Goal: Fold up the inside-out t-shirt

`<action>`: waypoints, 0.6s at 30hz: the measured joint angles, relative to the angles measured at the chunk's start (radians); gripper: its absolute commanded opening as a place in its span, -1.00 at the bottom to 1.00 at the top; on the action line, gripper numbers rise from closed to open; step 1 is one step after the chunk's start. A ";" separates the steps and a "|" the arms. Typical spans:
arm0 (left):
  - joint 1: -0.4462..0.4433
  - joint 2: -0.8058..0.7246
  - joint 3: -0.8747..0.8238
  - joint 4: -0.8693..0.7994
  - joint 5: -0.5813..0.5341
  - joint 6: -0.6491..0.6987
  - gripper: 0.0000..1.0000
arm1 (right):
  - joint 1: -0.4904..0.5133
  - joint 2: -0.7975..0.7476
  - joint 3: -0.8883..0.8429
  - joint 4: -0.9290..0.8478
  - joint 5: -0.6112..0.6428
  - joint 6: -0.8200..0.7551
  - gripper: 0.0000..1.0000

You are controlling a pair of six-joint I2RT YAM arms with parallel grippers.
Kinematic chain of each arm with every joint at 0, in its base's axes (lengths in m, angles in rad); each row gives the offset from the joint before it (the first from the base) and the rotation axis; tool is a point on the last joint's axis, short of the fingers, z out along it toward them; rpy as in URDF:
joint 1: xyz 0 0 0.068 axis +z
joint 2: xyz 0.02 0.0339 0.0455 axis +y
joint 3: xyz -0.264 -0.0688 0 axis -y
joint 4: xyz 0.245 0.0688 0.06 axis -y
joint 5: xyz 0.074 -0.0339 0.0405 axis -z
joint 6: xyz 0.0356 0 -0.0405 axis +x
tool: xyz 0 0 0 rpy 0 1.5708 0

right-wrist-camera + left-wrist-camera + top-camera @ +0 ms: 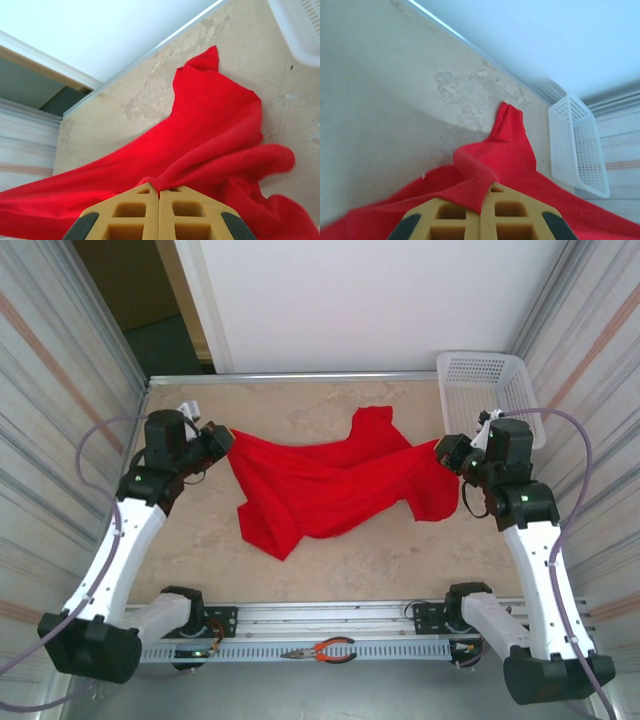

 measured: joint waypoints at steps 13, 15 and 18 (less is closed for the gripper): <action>0.096 0.418 0.031 -0.009 0.121 0.107 0.17 | -0.021 0.328 -0.103 0.090 0.008 -0.006 0.31; 0.057 0.328 -0.020 -0.016 0.080 0.104 0.16 | -0.021 0.280 -0.110 0.081 0.019 -0.009 0.33; -0.107 0.124 -0.126 -0.045 -0.018 0.075 0.15 | -0.021 0.153 -0.163 0.055 0.042 -0.008 0.36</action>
